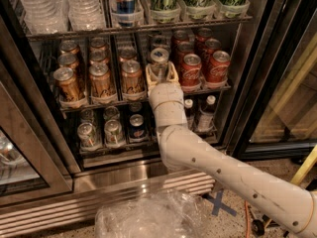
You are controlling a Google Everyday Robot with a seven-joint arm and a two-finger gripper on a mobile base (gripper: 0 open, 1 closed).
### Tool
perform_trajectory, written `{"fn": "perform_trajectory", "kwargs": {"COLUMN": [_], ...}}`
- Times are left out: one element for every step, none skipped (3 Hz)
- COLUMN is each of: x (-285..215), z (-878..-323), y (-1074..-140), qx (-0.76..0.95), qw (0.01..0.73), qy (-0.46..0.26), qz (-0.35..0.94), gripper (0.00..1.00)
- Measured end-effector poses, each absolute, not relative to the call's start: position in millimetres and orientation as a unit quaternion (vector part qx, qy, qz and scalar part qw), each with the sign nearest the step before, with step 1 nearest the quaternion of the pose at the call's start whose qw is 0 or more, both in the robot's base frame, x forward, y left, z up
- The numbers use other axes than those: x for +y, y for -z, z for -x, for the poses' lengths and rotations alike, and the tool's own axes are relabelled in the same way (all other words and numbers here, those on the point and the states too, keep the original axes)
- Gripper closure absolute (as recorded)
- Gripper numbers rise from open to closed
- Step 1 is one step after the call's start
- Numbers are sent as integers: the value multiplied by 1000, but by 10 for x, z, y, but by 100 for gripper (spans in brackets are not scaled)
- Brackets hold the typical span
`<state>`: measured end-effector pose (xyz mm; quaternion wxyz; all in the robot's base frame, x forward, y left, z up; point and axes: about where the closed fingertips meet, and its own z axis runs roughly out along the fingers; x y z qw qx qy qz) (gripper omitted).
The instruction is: Pick redbull can from middle shelf of fridge
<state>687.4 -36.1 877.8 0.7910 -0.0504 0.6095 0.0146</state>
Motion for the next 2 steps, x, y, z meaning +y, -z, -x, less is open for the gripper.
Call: {"fn": "perform_trajectory", "kwargs": {"x": [-304, -248], "z": [-6633, -6354], "y": [-8991, -8939], "qx": [601, 624], "qw": [796, 770], "qy": [-47, -88], "qz": [63, 101], "gripper": [100, 100]}}
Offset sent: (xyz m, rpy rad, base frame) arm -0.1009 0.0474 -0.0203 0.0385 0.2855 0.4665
